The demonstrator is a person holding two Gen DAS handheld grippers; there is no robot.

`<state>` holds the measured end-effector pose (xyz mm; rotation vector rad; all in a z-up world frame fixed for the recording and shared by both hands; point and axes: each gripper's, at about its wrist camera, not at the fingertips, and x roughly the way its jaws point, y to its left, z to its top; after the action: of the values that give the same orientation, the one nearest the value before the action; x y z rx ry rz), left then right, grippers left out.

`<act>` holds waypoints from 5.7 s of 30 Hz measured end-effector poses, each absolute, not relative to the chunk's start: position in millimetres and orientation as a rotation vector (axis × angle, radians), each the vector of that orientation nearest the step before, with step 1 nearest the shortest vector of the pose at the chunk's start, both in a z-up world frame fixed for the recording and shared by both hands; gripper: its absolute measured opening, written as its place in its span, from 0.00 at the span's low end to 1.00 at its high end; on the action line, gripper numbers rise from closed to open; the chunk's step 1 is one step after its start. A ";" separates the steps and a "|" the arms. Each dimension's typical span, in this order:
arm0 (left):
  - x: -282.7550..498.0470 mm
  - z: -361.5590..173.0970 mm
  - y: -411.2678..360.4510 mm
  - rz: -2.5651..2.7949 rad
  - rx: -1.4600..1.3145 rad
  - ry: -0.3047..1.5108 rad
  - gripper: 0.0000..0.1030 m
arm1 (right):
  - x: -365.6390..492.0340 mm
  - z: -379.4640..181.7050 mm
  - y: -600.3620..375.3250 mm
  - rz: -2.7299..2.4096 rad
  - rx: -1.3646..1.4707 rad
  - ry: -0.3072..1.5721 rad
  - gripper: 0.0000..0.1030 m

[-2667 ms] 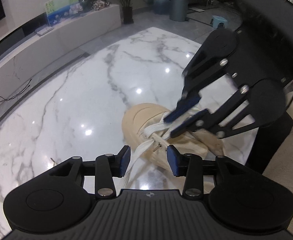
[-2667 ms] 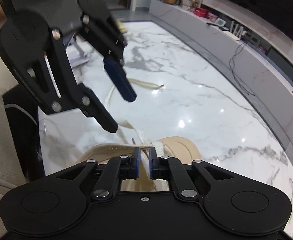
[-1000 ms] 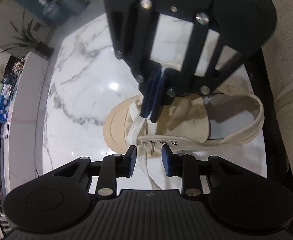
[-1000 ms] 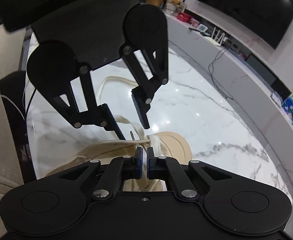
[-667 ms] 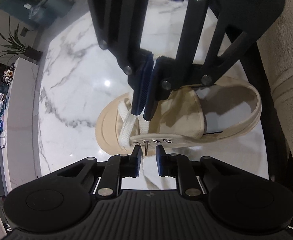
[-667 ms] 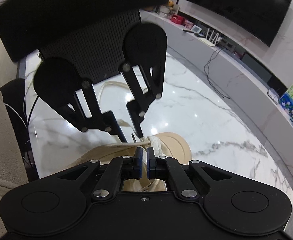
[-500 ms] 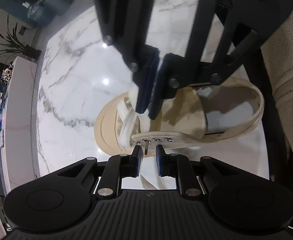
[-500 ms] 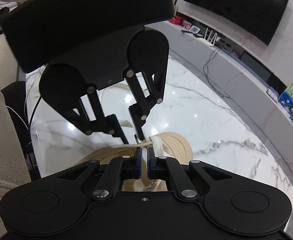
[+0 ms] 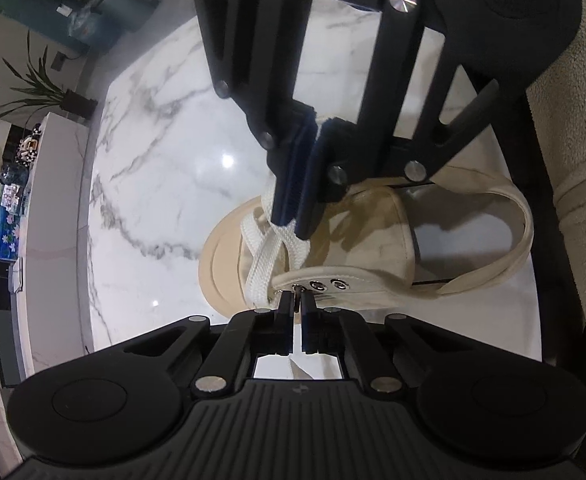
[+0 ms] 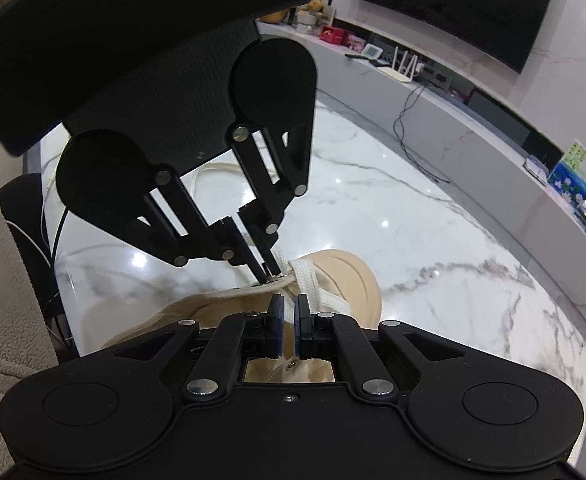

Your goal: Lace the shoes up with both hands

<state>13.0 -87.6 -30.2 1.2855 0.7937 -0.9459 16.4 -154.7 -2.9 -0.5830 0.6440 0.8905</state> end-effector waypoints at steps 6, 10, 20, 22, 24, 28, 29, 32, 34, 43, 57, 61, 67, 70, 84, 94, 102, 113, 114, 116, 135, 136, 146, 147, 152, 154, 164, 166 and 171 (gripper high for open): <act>13.5 -26.4 -79.7 -0.894 1.236 0.830 0.02 | 14.6 -3.7 -160.9 0.885 -0.576 0.641 0.03; 9.7 -20.6 -69.2 -0.844 1.210 0.849 0.02 | 12.5 -3.0 -161.5 0.883 -0.580 0.634 0.03; -10.9 -1.6 -32.6 -0.717 1.182 0.905 0.02 | 4.5 -5.5 -162.0 0.838 -0.618 0.668 0.15; -14.5 1.8 -25.2 -0.696 1.178 0.912 0.02 | 2.9 -5.3 -162.6 0.827 -0.615 0.676 0.17; -18.6 6.6 -17.1 -0.670 1.170 0.921 0.02 | 2.7 -5.2 -164.7 0.810 -0.592 0.693 0.18; -21.1 13.4 -2.8 -0.620 1.149 0.936 0.02 | 2.3 -5.9 -169.1 0.771 -0.552 0.725 0.18; -20.7 15.7 1.1 -0.605 1.141 0.938 0.02 | 2.1 -6.7 -170.5 0.759 -0.545 0.731 0.18; -23.8 27.0 15.1 -0.560 1.111 0.948 0.02 | 1.0 -8.2 -174.2 0.735 -0.525 0.747 0.18; -24.7 34.6 23.8 -0.531 1.090 0.958 0.02 | 0.9 -7.9 -175.8 0.733 -0.508 0.755 0.18; -27.5 73.5 67.8 -0.359 1.013 0.977 0.02 | 2.9 -7.0 -176.2 0.715 -0.470 0.769 0.18; -25.0 102.7 125.8 -0.173 0.965 1.001 0.02 | 4.3 -3.5 -178.0 0.710 -0.450 0.780 0.18; -24.4 103.7 134.1 -0.152 0.963 1.006 0.02 | 4.9 -3.4 -176.2 0.713 -0.453 0.783 0.18; -24.8 97.2 129.7 -0.189 0.973 1.010 0.02 | 6.3 -3.7 -173.9 0.712 -0.464 0.793 0.18; -26.0 91.2 124.3 -0.228 0.976 1.010 0.02 | 7.3 -4.2 -173.0 0.707 -0.466 0.798 0.18; -14.3 8.3 78.8 -0.466 0.937 1.082 0.02 | 12.1 -7.1 -170.8 0.701 -0.436 0.828 0.18; -1.6 -53.9 87.7 -0.425 0.940 1.227 0.04 | 16.3 -8.4 -170.5 0.704 -0.417 0.835 0.19; 22.5 -50.6 105.4 -0.302 0.879 1.220 0.32 | 19.8 -11.3 -169.2 0.710 -0.406 0.843 0.19; 87.7 -20.8 112.2 -0.189 0.503 1.156 0.45 | 27.5 -15.4 -168.2 0.723 -0.392 0.846 0.19; 92.1 -21.6 110.8 -0.186 0.483 1.152 0.45 | 27.8 -15.6 -167.7 0.726 -0.392 0.844 0.19; 101.6 -24.4 105.4 -0.178 0.433 1.131 0.45 | 28.5 -15.8 -166.7 0.731 -0.391 0.838 0.19; 138.9 -61.0 101.5 -0.098 0.186 1.081 0.34 | 24.4 -10.4 -159.7 0.745 -0.458 0.762 0.24; 138.8 -61.6 101.4 -0.099 0.183 1.081 0.31 | 24.5 -10.3 -159.5 0.744 -0.460 0.761 0.24; 134.3 -64.1 103.7 -0.128 0.111 1.073 0.06 | 22.1 -8.8 -157.8 0.736 -0.484 0.752 0.24; 132.8 -63.6 103.0 -0.129 0.114 1.071 0.05 | 21.5 -8.6 -157.5 0.736 -0.487 0.750 0.24; 115.1 -47.3 98.7 -0.157 0.112 1.013 0.05 | 20.4 -7.5 -158.7 0.731 -0.484 0.757 0.24; 103.9 -34.2 93.3 -0.184 0.113 0.978 0.05 | 20.2 -8.0 -158.7 0.724 -0.479 0.766 0.24; 42.7 30.6 35.4 -0.393 0.235 0.826 0.05 | 16.2 -9.1 -163.9 0.680 -0.439 0.796 0.24; 29.6 39.8 19.7 -0.442 0.275 0.806 0.05 | 14.6 -10.0 -164.7 0.670 -0.433 0.798 0.25; 10.2 48.3 -7.4 -0.513 0.324 0.780 0.05 | 6.3 -10.0 -164.2 0.683 -0.433 0.784 0.28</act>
<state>10.2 -7.4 48.3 0.3245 0.7802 -0.5133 6.3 -164.2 -10.0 -0.4330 0.7836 0.6828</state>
